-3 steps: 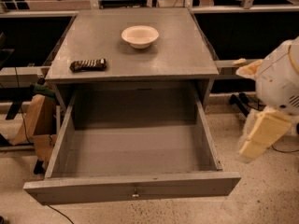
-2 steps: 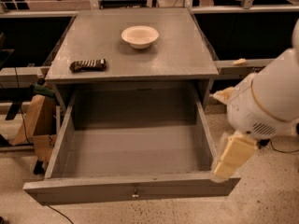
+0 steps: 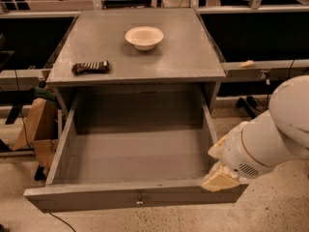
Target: Close top drawer
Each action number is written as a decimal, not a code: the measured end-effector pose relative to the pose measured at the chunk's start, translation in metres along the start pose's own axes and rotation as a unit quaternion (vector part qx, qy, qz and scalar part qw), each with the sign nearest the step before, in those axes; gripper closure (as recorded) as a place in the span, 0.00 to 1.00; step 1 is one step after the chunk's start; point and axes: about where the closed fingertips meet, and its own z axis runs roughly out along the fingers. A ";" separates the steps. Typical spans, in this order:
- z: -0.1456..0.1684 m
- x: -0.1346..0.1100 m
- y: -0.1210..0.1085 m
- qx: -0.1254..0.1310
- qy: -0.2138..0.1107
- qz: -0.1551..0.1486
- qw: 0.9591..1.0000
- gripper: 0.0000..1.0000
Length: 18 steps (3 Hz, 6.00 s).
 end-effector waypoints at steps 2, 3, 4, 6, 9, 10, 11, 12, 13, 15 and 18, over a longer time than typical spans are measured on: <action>0.045 0.025 0.003 -0.015 0.005 0.078 0.997 0.89; 0.062 0.040 0.004 -0.016 0.018 0.122 0.992 1.00; 0.071 0.054 0.007 -0.011 0.033 0.164 0.986 1.00; 0.081 0.065 0.014 -0.021 0.039 0.183 0.982 1.00; 0.104 0.034 0.010 -0.050 0.005 0.074 0.996 0.58; 0.104 0.033 0.011 -0.050 0.004 0.071 0.996 0.35; 0.106 0.014 -0.001 -0.046 -0.010 0.018 0.999 0.11; 0.105 0.015 0.002 -0.046 -0.010 0.018 0.999 0.00; 0.110 0.005 -0.003 -0.048 -0.018 -0.001 0.999 0.00; 0.140 -0.052 -0.068 -0.053 -0.066 -0.127 0.988 0.19; 0.081 -0.060 -0.106 0.021 -0.158 -0.162 0.974 0.89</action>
Offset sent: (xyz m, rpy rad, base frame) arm 0.0021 -0.0098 -0.0868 0.0563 0.1525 -0.2188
